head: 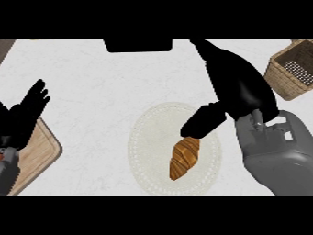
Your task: Pick the croissant from the placemat and place it in the basket
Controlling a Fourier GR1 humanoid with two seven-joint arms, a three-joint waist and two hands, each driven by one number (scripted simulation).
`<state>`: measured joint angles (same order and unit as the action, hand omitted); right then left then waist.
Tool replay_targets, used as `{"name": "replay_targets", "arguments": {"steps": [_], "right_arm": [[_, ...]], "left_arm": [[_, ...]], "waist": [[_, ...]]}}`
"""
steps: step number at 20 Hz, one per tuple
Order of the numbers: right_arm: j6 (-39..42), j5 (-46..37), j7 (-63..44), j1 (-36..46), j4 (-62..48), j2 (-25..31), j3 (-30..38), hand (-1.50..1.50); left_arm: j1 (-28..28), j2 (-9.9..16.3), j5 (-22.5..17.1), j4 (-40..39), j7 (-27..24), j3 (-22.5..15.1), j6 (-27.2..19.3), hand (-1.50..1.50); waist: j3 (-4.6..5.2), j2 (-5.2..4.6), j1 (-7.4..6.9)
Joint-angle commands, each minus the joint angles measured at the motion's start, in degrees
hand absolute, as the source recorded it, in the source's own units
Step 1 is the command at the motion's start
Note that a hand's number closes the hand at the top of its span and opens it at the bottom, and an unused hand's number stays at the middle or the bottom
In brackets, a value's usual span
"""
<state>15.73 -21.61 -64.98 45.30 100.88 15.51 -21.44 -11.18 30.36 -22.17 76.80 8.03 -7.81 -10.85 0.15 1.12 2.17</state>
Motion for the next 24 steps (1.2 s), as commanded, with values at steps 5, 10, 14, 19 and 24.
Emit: {"name": "replay_targets", "arguments": {"steps": [5,10,14,19,24], "right_arm": [[6.9,12.6,-18.9,-6.9,19.8,2.8,3.0,-1.5],[1.5,7.5,-12.9,-20.1,32.0,7.6,4.2,-1.5],[0.0,1.8,-10.3,-27.0,35.1,5.7,-0.8,-1.5],[-5.2,-11.2,4.2,-37.3,29.7,3.4,-5.3,-1.5],[-14.1,-20.7,14.6,-38.4,17.0,-1.9,-7.9,-1.5]], "left_arm": [[-0.9,-1.2,0.6,-3.1,-1.8,1.5,0.2,0.0],[-1.2,0.3,0.9,-0.8,0.8,1.9,1.7,0.0],[0.5,-2.2,2.0,0.3,-0.7,1.1,1.6,0.0],[-1.4,-2.6,3.4,-0.8,-0.5,2.0,2.6,0.0],[-0.2,-3.9,3.7,-1.6,-1.7,2.6,4.6,0.0]], "waist": [[-0.04,-0.2,1.04],[-0.15,-0.64,-0.25],[-0.13,-0.81,-1.29],[-0.17,-1.09,-1.76],[-0.16,-1.22,-2.25]]}}
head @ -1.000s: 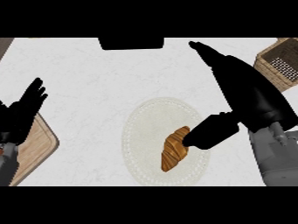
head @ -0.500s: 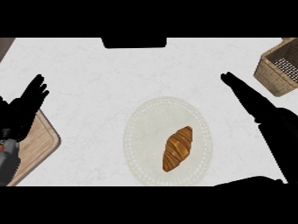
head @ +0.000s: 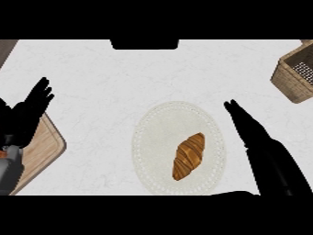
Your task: Pick the croissant from the placemat and place it in the basket
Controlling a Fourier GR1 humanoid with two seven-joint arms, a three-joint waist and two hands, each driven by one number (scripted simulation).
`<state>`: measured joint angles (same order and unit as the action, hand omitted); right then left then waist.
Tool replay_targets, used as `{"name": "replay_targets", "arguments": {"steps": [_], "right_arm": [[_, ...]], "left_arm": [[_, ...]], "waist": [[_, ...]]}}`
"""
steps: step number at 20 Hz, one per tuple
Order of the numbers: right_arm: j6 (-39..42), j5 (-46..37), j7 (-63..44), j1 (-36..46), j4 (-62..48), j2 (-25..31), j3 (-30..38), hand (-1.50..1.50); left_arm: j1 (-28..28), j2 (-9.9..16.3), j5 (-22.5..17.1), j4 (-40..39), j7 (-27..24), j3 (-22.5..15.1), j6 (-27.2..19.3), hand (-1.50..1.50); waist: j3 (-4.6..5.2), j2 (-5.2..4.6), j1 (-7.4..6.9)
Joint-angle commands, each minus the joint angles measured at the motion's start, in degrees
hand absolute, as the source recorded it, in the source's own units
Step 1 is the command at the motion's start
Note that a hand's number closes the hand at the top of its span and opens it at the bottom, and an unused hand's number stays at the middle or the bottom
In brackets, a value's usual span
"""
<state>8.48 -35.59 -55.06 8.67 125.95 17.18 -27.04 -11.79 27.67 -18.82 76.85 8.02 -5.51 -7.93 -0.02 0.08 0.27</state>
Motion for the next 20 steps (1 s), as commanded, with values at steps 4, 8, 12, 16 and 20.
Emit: {"name": "replay_targets", "arguments": {"steps": [4,8,12,16,20], "right_arm": [[-13.2,-6.5,12.3,-1.9,-14.9,-7.5,-0.3,-1.5],[-14.8,-8.8,13.5,-1.5,-23.7,-10.9,-1.6,-1.5],[-12.6,-6.2,16.4,2.0,-31.5,-11.6,2.4,-1.5],[-11.7,-7.1,19.3,-4.2,-30.3,-10.1,1.3,-1.5],[-9.6,-10.9,16.6,-4.3,-28.6,-12.8,-0.5,-1.5]], "left_arm": [[0.5,-1.3,1.3,1.4,0.9,1.2,1.1,0.0],[-0.2,-0.9,0.2,-1.1,1.2,4.0,4.5,0.0],[1.4,-3.7,4.8,6.0,3.9,1.3,-0.3,0.0],[0.8,-4.9,6.5,3.8,3.8,3.2,1.4,0.0],[-1.5,-5.2,6.3,0.5,4.3,6.9,5.2,0.0]], "waist": [[-0.01,-0.12,-0.65],[0.02,-0.18,-0.53],[-0.01,-0.09,-0.8],[0.01,-0.06,-0.26],[0.02,-0.06,-0.2]]}}
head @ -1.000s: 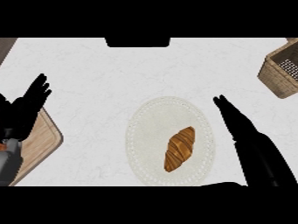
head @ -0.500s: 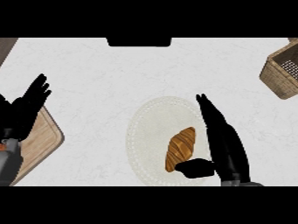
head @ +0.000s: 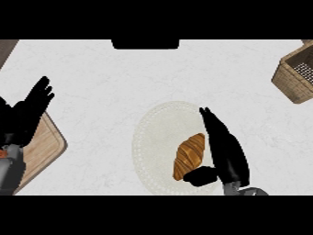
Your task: Pick the croissant from the placemat and place it in the basket
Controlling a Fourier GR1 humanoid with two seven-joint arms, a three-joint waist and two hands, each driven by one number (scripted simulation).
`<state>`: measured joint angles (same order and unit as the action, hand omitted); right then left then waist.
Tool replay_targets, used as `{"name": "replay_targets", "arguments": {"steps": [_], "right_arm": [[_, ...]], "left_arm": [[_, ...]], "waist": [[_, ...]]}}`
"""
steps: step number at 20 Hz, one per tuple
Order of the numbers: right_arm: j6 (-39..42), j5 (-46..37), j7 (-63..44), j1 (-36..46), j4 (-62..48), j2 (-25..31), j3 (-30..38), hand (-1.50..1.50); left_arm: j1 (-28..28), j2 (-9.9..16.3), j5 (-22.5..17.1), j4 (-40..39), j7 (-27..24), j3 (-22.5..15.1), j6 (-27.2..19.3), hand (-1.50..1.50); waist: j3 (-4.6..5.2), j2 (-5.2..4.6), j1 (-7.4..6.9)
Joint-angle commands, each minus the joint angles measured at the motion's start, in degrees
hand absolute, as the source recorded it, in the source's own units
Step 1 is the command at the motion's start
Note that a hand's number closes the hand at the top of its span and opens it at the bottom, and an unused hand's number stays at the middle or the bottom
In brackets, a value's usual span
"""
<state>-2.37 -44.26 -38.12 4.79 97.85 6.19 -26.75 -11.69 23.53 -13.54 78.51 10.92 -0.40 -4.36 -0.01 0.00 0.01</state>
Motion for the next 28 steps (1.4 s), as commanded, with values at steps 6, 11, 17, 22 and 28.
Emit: {"name": "replay_targets", "arguments": {"steps": [6,11,17,22,28], "right_arm": [[0.4,-0.6,6.1,-6.9,2.6,0.5,1.4,-1.5],[0.6,0.4,8.7,-4.3,-1.5,-2.7,1.1,-1.5],[0.8,-1.7,10.5,-8.3,1.7,-2.0,-0.1,-1.5],[-1.1,-5.6,9.9,-8.9,-2.3,-2.6,-0.9,-1.5],[-4.2,-7.6,6.1,0.6,-14.0,-6.1,-0.8,-1.5]], "left_arm": [[1.3,-2.1,3.6,2.7,1.8,3.9,2.3,0.0],[1.0,-6.0,6.1,2.9,1.5,2.5,0.1,0.0],[2.7,-4.5,5.7,3.7,2.4,6.2,4.8,0.0],[0.3,-4.1,6.1,5.1,5.4,6.6,5.8,0.0],[0.3,-5.3,6.5,2.9,3.2,8.0,6.0,0.0]], "waist": [[0.0,0.05,0.06],[0.0,0.03,-0.05],[0.01,0.05,0.01],[0.0,0.04,0.03],[0.0,-0.01,-0.33]]}}
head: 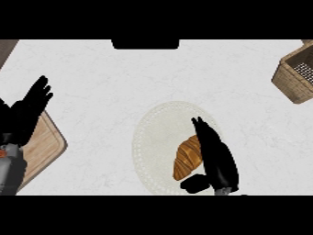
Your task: Pick the croissant from the placemat and place it in the basket
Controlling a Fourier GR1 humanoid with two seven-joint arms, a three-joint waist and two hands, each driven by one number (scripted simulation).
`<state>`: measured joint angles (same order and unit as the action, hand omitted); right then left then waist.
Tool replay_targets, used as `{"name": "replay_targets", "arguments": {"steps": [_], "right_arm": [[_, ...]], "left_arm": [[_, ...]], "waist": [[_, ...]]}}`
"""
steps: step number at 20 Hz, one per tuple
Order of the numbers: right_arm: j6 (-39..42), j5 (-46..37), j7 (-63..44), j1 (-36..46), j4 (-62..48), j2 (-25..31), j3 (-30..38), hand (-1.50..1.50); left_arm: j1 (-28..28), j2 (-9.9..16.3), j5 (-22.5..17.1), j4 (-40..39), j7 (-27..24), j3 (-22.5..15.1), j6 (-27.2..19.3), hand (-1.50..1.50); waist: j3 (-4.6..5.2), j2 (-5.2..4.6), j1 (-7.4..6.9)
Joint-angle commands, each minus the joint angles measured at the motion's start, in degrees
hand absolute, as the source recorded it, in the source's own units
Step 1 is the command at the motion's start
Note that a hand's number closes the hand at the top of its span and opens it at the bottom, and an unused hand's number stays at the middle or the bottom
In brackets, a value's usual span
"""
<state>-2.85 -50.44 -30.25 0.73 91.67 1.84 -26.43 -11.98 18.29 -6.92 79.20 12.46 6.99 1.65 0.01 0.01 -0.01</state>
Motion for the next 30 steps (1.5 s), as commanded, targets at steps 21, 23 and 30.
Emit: {"name": "replay_targets", "arguments": {"steps": [21,23,30], "right_arm": [[-0.4,1.1,-33.0,48.4,-31.1,-1.8,19.5,1.5],[-3.4,1.6,-32.5,53.5,-38.6,-1.8,20.6,1.5],[-24.1,2.8,-25.0,61.4,-42.6,-1.8,23.2,1.5]], "left_arm": [[-3.0,-3.2,2.5,1.3,1.1,-2.2,1.4,0.0],[-3.2,-3.8,3.1,-0.1,-0.2,-2.8,1.6,0.0],[-2.4,-3.5,3.0,0.5,-0.3,-2.0,1.3,0.0]], "waist": [[0.06,-1.4,-5.51],[0.05,-1.57,-5.1],[-0.01,-1.23,-5.55]]}}
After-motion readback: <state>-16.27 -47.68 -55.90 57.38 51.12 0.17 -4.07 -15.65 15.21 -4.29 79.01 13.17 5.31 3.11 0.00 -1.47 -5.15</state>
